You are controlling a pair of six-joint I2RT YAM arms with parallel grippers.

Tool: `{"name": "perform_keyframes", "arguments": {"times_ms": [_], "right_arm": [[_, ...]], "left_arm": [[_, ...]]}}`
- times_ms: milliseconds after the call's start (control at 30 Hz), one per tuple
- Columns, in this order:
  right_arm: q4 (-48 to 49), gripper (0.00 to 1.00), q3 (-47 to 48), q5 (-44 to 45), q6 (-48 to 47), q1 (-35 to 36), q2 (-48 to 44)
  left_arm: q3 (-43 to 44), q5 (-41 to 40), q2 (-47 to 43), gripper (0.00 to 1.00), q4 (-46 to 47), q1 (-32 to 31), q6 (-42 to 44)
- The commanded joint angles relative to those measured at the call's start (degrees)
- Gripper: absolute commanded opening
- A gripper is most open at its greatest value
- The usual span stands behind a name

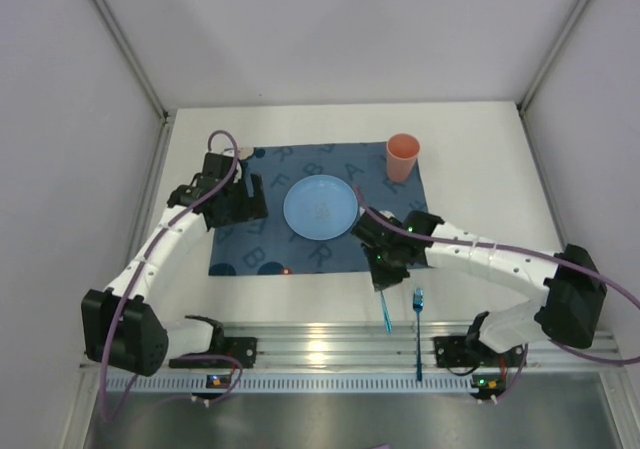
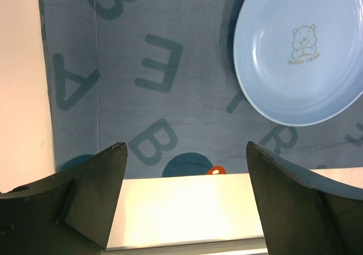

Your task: Set the dinner table for one person

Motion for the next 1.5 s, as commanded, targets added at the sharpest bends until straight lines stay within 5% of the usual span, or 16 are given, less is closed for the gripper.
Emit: {"name": "perform_keyframes", "arguments": {"times_ms": [0, 633, 1167, 1233, 1300, 1467], "right_arm": [[-9.7, 0.00, 11.3, 7.2, -5.7, 0.1, 0.9], [-10.4, 0.00, 46.8, 4.9, -24.5, -23.3, 36.1], [-3.1, 0.00, 47.4, 1.2, -17.6, -28.0, 44.6], [-2.4, 0.09, 47.9, 0.5, -16.9, -28.0, 45.1], [-2.3, 0.30, 48.6, 0.5, -16.6, -28.0, 45.5], [-2.3, 0.45, 48.6, 0.8, -17.2, -28.5, 45.0]], "left_arm": [[3.5, -0.2, 1.5, 0.91, 2.7, 0.5, 0.8], [3.6, 3.1, 4.6, 0.98, 4.0, 9.8, -0.2], [3.5, 6.5, 9.2, 0.97, 6.7, 10.8, 0.5], [4.2, 6.8, 10.1, 0.97, 6.6, 10.8, 0.7], [4.8, 7.2, 10.7, 0.97, 6.6, 10.8, 0.8], [6.2, 8.9, 11.9, 0.95, 6.8, 10.8, 0.5]]}}
